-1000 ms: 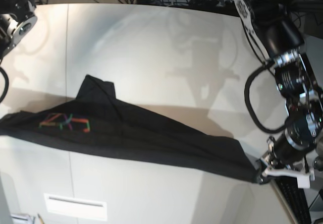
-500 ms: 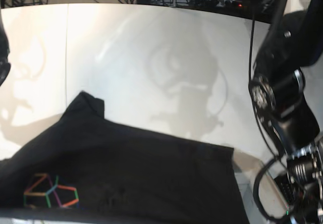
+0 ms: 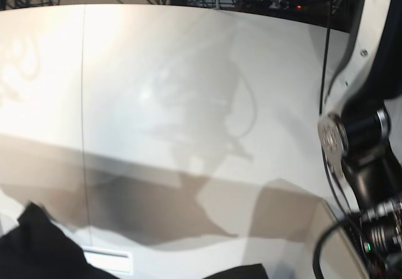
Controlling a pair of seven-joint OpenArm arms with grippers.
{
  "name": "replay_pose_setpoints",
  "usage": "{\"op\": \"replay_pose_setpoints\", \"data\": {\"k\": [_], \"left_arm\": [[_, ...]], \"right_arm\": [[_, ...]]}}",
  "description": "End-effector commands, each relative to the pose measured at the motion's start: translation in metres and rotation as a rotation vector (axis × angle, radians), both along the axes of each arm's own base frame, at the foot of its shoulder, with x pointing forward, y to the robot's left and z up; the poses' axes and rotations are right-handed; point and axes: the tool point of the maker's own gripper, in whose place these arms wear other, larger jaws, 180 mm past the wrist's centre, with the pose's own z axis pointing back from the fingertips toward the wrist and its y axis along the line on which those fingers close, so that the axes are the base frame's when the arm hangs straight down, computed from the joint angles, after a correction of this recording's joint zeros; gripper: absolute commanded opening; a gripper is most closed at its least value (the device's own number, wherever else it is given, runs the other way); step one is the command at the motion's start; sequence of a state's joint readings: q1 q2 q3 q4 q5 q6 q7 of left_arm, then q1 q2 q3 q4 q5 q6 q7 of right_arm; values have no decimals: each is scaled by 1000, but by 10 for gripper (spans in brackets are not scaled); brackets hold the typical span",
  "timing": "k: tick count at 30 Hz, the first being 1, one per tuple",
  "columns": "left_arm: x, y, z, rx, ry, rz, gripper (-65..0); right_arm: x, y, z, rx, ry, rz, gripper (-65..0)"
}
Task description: Layout the t-shirt on the table in an organized manner, then fold the t-shirt properly
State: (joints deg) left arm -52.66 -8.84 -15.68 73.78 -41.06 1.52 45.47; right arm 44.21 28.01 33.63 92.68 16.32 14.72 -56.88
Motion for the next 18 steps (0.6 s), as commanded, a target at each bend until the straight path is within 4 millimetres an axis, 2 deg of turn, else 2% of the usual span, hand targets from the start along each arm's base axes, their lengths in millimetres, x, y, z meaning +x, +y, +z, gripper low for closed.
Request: {"op": "replay_pose_setpoints", "data": {"k": [1, 5, 10, 14, 16, 18], "left_arm": [[-6, -4, -5, 8, -1, -13, -650], [-42, -12, -109, 40, 164, -23, -650], [-94, -9, -232, 38, 418, -18, -650], [-139, -6, -301, 33, 581, -16, -650], [-160, -5, -325, 34, 641, -16, -650], [-181, -4, -344, 37, 689, -13, -650]], "right_arm": [[-13, -8, 4, -21, -20, -35, -650], [-34, -5, -102, 82, 147, -55, -650], [-62, 9, -250, 225, 326, -53, -650], [-98, 17, -356, 357, 455, -84, -650], [-122, 18, -391, 386, 509, -106, -650], [-141, 19, -412, 391, 540, -119, -650]]}}
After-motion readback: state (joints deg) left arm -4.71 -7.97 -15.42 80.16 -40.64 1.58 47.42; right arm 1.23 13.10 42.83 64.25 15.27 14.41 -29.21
